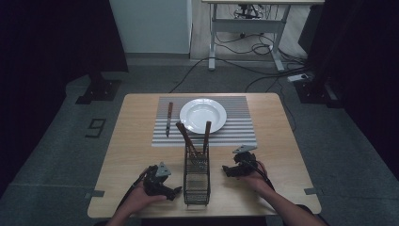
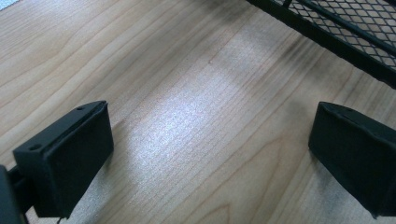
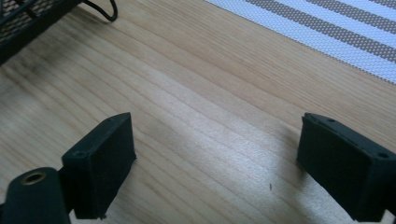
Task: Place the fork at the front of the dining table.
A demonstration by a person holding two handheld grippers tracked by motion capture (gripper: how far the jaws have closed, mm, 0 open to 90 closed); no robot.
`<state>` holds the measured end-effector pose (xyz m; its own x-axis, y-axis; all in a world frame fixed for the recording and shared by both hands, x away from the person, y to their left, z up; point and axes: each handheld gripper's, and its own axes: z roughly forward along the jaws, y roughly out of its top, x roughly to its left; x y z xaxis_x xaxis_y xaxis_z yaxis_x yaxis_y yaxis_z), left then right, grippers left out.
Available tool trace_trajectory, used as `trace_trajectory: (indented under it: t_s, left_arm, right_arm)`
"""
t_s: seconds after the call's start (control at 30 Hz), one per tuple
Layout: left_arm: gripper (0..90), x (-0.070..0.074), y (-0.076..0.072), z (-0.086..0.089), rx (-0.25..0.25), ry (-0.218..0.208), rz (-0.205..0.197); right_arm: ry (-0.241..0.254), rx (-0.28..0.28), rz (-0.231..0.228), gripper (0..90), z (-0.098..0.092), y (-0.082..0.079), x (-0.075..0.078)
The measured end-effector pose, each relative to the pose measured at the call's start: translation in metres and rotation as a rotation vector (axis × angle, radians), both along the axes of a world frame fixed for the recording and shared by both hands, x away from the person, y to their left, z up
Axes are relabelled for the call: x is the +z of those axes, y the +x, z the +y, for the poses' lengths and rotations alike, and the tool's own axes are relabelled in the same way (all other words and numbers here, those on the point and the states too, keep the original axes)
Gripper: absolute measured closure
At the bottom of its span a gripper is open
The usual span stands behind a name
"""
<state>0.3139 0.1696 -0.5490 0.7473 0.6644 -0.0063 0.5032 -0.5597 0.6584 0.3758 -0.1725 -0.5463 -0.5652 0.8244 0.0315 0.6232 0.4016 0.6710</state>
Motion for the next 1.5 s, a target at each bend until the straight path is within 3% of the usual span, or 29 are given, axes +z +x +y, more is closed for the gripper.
trace_trajectory:
  t_s: [0.2,0.33,0.47,0.9,1.5]
  left_arm:
    - [0.0,0.0,0.0,0.0,-0.001,0.0,0.0]
    - [0.0,0.0,0.0,0.0,-0.003,0.0,0.0]
    - [0.0,0.0,0.0,0.0,-0.003,0.0,0.0]
    - [0.0,0.0,0.0,0.0,-0.003,0.0,0.0]
    - [0.0,0.0,0.0,0.0,-0.004,0.0,0.0]
  right_arm:
    - [0.022,0.017,0.017,13.7,0.0,-0.002,0.003]
    - [0.043,0.014,-0.011,14.0,-0.003,-0.003,0.009]
    - [0.098,0.008,-0.014,15.0,-0.006,-0.004,0.016]
    - [0.163,0.005,-0.061,17.4,-0.013,-0.008,0.031]
    - [0.193,-0.001,-0.095,18.3,-0.024,-0.005,0.044]
